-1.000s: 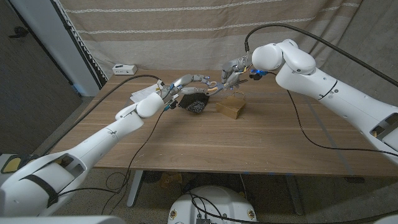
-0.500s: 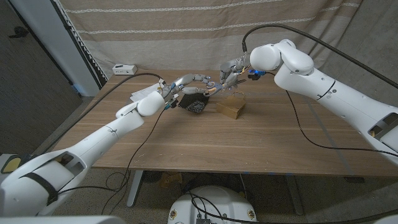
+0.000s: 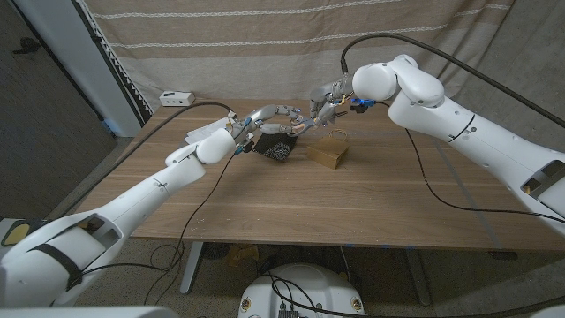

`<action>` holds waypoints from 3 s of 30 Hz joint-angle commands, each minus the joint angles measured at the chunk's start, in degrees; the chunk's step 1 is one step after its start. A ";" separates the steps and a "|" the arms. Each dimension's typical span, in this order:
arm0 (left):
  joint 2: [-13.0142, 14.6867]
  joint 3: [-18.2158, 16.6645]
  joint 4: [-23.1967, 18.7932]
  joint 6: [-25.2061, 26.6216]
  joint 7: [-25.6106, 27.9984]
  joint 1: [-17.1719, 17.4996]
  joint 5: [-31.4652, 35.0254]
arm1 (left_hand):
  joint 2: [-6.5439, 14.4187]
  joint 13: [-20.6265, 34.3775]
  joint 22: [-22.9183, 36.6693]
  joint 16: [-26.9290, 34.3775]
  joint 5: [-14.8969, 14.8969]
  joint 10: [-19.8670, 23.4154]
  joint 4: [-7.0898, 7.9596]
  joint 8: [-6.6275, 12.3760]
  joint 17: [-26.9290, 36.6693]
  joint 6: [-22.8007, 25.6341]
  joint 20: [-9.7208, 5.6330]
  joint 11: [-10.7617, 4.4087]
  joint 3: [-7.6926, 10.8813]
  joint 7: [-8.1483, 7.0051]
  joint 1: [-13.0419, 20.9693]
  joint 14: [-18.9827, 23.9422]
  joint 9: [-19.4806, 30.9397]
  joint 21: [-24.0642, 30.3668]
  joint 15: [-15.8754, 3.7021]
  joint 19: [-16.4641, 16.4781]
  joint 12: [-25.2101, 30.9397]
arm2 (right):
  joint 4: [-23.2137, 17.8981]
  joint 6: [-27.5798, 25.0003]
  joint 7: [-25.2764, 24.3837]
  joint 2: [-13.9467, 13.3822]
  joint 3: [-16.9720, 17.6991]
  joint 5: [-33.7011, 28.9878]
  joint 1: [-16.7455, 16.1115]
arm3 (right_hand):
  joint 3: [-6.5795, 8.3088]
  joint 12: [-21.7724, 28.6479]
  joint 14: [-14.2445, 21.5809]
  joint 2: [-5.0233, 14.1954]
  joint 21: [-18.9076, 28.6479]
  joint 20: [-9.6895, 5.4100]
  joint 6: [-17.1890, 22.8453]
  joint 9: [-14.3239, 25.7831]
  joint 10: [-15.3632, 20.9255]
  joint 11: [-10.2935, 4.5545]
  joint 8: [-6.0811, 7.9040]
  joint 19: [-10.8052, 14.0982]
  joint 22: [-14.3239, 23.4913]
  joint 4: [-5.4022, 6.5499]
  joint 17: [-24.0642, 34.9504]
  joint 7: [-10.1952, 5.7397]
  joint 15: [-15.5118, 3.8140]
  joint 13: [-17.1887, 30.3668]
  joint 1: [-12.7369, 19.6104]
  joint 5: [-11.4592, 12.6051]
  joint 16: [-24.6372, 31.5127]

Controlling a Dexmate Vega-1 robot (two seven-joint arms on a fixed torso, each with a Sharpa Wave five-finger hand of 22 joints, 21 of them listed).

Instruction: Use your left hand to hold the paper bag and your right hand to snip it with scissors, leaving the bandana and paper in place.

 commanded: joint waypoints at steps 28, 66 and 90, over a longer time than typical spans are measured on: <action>0.22 1.78 -1.62 3.26 2.18 -0.36 5.46 | 0.50 0.22 0.08 0.23 0.23 0.99 0.04 0.63 0.21 1.92 -6.89 -0.49 -3.79 -0.89 2.59 0.66 0.35 0.49 -9.85 1.04 0.78 | -1.09 3.10 -0.79 1.04 1.68 -0.98 -1.35 | 10.55 -0.05 0.03 1.06 0.28 -8.91 0.12 0.00 6.71 -6.62 0.43 -0.18 -0.22 2.61 -0.11 -0.71 -5.66 0.49 0.78 0.43 0.38; -7.74 2.90 7.37 -0.89 19.56 0.14 6.73 | 6.37 11.74 0.62 0.73 -0.47 42.00 2.88 13.92 1.48 21.43 -7.80 -2.22 8.24 -2.18 11.13 24.23 2.96 1.09 -10.78 5.91 10.83 | -1.17 1.22 0.04 0.78 1.86 -0.03 -1.07 | 10.64 -0.48 0.33 1.07 0.30 -8.91 0.28 0.03 7.03 -6.49 0.54 0.09 -0.41 2.71 -0.47 -0.51 -5.68 0.48 0.86 0.43 0.44; -11.81 2.60 15.05 -5.82 11.79 -2.05 -4.45 | 5.44 14.44 0.57 0.93 2.15 42.83 3.30 17.05 2.10 21.81 -7.82 -2.26 10.61 -1.83 11.36 24.73 3.12 1.03 -10.82 5.23 12.53 | -1.07 0.61 0.79 0.60 2.03 0.55 -0.24 | 10.72 -0.69 0.46 1.05 0.32 -8.91 0.22 0.09 7.20 -6.56 0.49 0.27 -0.56 2.70 -0.59 -0.17 -5.70 0.59 0.95 0.42 0.46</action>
